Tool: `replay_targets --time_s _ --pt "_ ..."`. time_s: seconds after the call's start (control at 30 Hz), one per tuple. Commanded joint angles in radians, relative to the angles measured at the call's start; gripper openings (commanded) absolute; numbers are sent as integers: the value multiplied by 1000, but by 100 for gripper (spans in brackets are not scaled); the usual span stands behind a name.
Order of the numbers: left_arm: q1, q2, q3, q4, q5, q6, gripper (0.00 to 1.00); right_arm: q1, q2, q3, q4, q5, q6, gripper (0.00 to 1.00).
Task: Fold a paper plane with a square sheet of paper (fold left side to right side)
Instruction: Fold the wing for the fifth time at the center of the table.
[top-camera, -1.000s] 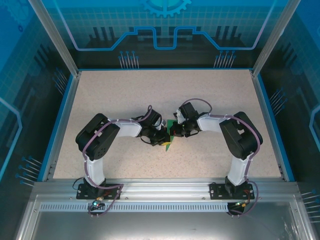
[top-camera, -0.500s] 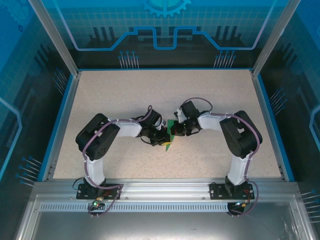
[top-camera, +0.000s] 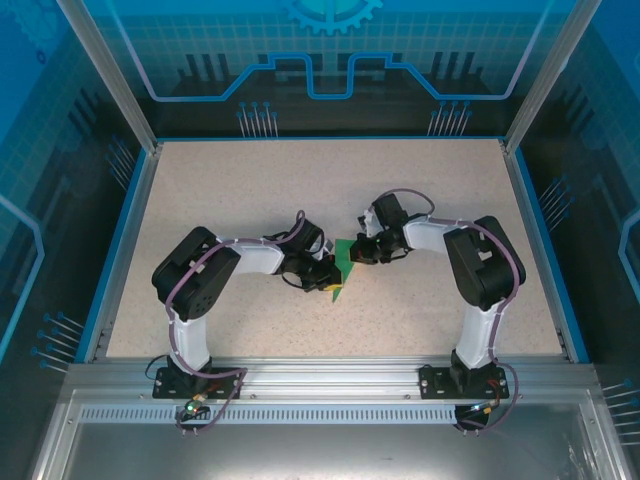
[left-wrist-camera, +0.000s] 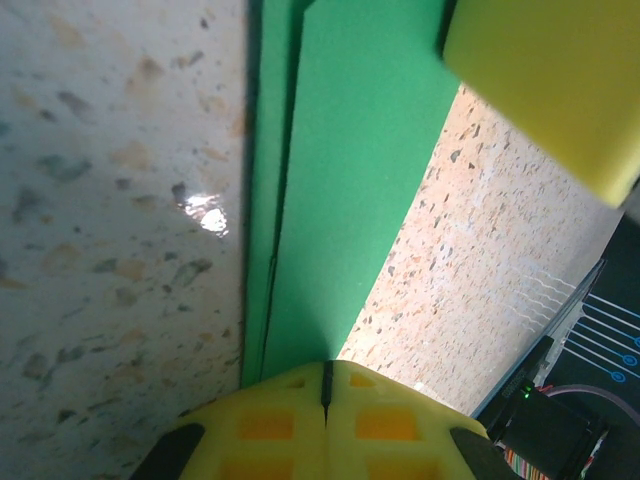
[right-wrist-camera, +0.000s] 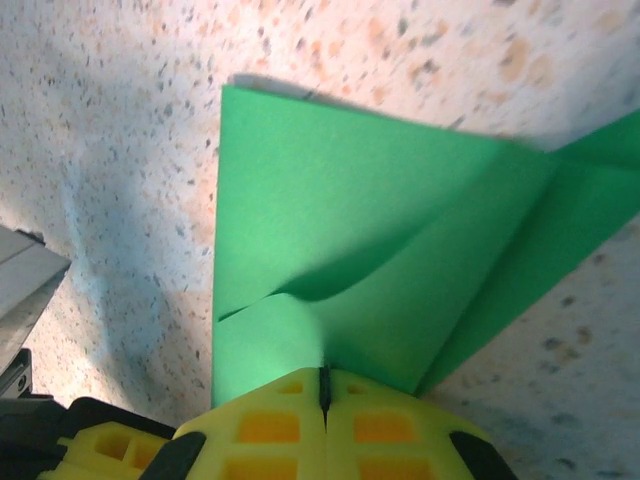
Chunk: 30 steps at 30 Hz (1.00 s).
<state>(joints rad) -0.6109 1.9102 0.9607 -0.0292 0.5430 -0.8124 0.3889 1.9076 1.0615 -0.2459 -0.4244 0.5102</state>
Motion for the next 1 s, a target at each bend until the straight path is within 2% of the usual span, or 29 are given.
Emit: replay_targets --time_s 0.0,0.83,0.97 --pt "-22 70 -42 -154 -56 4 4 -54 36 41 -24 73 -28 0" --pt "-22 69 -41 -152 -50 4 3 -178 151 239 -134 49 -83 0" --pt "-21 67 -43 -147 -50 1 3 -190 125 263 -142 37 -93 0"
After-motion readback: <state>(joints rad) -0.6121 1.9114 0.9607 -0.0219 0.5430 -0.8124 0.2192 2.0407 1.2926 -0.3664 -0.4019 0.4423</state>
